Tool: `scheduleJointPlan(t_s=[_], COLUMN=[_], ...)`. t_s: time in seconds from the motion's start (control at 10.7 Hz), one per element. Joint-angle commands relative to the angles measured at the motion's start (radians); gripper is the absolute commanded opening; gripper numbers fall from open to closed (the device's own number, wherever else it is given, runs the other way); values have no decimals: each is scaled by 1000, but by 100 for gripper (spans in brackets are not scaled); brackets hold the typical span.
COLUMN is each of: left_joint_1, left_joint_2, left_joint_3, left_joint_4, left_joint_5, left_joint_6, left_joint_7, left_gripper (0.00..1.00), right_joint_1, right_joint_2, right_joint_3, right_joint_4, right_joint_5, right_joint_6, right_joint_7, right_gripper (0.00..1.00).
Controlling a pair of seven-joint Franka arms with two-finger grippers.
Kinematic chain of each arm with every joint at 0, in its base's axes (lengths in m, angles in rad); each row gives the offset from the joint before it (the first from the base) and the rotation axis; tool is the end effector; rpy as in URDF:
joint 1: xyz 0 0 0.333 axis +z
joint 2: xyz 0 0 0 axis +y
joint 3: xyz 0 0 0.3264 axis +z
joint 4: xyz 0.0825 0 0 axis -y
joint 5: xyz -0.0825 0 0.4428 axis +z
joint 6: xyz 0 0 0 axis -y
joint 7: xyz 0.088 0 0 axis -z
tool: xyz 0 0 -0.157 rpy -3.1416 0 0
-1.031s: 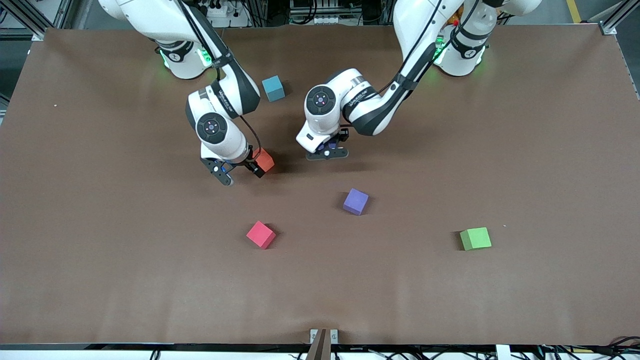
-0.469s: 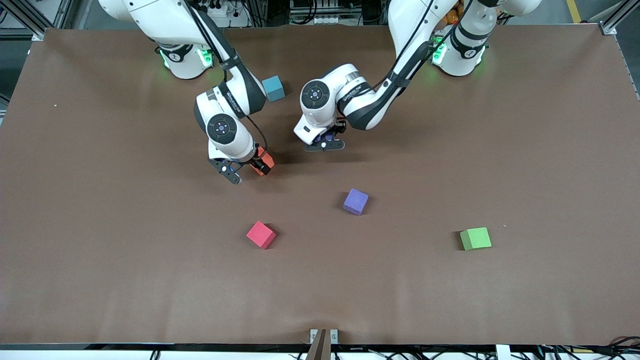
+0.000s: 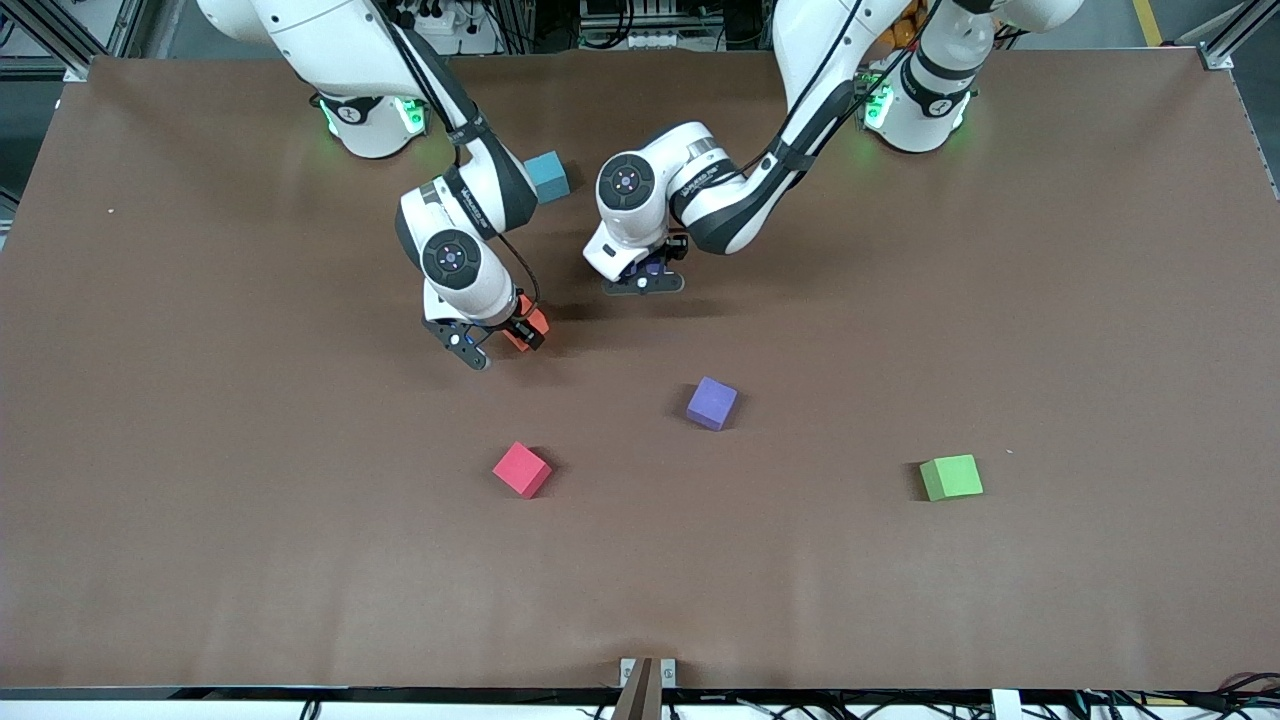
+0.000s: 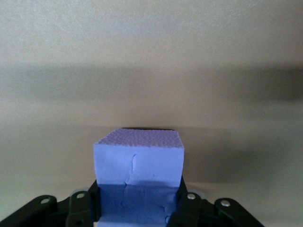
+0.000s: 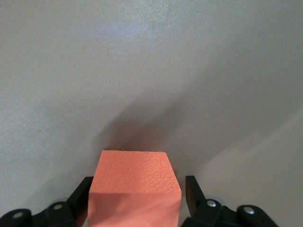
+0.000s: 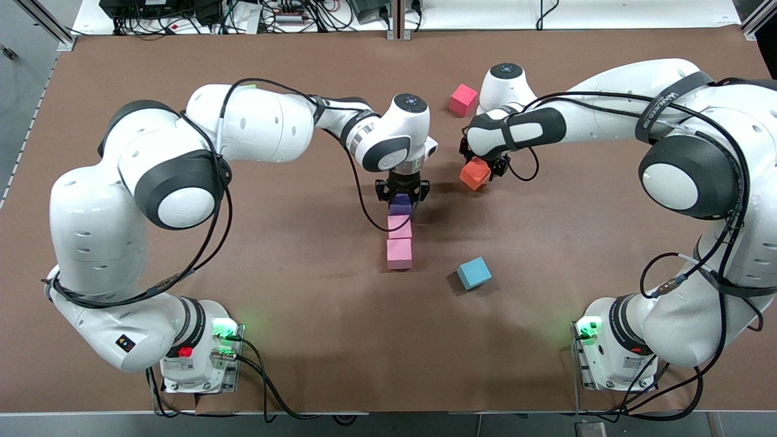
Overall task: Arrange blocks into number 1
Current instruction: 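Place the purple block below the pink blocks with the left gripper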
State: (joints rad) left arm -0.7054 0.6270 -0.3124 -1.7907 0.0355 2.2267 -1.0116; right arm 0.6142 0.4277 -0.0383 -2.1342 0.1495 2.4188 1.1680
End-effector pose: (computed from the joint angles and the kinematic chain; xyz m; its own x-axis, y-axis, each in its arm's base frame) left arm 0.3567 -0.5746 0.1198 0.9759 0.0167 -0.2178 0.0053 -0.9986 -0.0530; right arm 0.4903 0.3231 0.1029 0.7496 -0.6514 -0.1175 -0.6425 -0.7587 0.1077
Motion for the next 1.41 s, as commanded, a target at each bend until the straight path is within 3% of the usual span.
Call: scheduleJointPlan(t_s=[0.0, 0.09, 0.19, 0.38, 0.56, 0.84, 1.12, 1.31], left_joint_1=[-2, 0, 0, 1, 20, 148, 208, 218], left_joint_2=[-24, -23, -23, -53, -125, -207, -164, -100], left_joint_3=[-2, -2, -4, -4, -1, -2, 12, 19], left_joint_4=[-42, -41, -41, -38, -38, -32, 16, 40], left_joint_5=[17, 17, 17, 17, 18, 18, 17, 15], left_joint_6=[36, 36, 36, 33, 21, 16, 63, 183], left_joint_7=[-18, -18, -18, -22, -7, 196, 518, 618], left_gripper=[0, 10, 99, 100, 100, 100, 100, 100], right_joint_1=[9, 9, 9, 6, -4, 15, 56, 100], right_joint_2=[3, 2, 0, -7, -17, -40, -26, 0], right_joint_3=[0, 0, 0, -2, -2, -5, -6, -8], right_joint_4=[-13, -13, -10, -4, -3, 40, 189, 252], right_joint_5=[13, 13, 13, 13, 13, 4, -100, -105], right_joint_6=[34, 37, 37, 34, 32, 10, -105, -116], right_joint_7=[-21, -46, -54, -83, -122, -236, -430, -494], right_gripper=[82, 76, 71, 63, 63, 63, 64, 65])
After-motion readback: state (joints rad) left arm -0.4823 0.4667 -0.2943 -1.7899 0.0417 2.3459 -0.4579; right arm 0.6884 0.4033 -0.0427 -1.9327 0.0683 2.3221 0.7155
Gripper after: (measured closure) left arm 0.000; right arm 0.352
